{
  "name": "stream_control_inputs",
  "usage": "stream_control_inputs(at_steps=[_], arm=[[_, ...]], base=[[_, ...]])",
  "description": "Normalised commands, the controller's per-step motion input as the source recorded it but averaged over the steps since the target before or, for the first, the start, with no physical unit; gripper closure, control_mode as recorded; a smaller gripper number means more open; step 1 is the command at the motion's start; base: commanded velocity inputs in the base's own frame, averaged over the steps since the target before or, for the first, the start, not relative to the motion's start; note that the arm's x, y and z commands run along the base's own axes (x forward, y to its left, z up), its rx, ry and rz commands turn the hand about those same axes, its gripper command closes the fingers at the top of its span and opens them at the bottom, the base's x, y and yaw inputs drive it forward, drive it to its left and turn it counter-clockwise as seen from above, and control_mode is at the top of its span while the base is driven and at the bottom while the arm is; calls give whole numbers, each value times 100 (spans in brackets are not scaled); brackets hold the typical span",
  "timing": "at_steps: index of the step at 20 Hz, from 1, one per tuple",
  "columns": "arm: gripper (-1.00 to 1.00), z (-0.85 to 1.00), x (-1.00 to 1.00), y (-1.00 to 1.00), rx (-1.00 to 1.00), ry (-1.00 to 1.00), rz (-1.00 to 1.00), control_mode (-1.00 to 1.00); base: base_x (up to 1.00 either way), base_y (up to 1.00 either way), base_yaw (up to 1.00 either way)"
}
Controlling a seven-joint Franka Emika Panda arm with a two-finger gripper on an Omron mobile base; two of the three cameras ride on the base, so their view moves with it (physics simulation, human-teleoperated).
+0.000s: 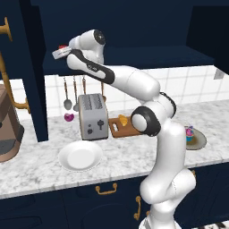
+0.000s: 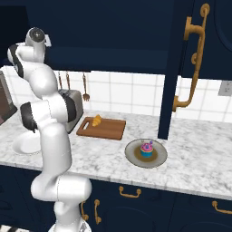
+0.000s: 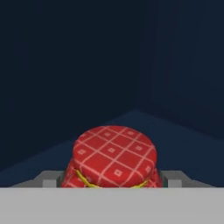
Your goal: From the different types of pastries on the counter, select a croissant and place it on the cutting board. Then retrieve a jar of jam from the cabinet and place it alongside the croissant on the cutting board.
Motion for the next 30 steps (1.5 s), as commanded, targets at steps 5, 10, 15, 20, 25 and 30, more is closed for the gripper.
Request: stream_control_inputs(at_steps=[5,10,15,20,25,30], arm=[[100,0,-1,8,0,0,0,-100],[100,0,-37,3,0,0,0,-100],[100,0,-42,1,0,0,0,-100],[100,0,-45,0,0,0,0,-100],[100,0,-64,-8,0,-9,0,-100],[100,-12,-82,-27,2,-17,0,-100]], base=[[0,0,0],[0,0,0],[0,0,0],[0,0,0],[0,0,0],[0,0,0]])
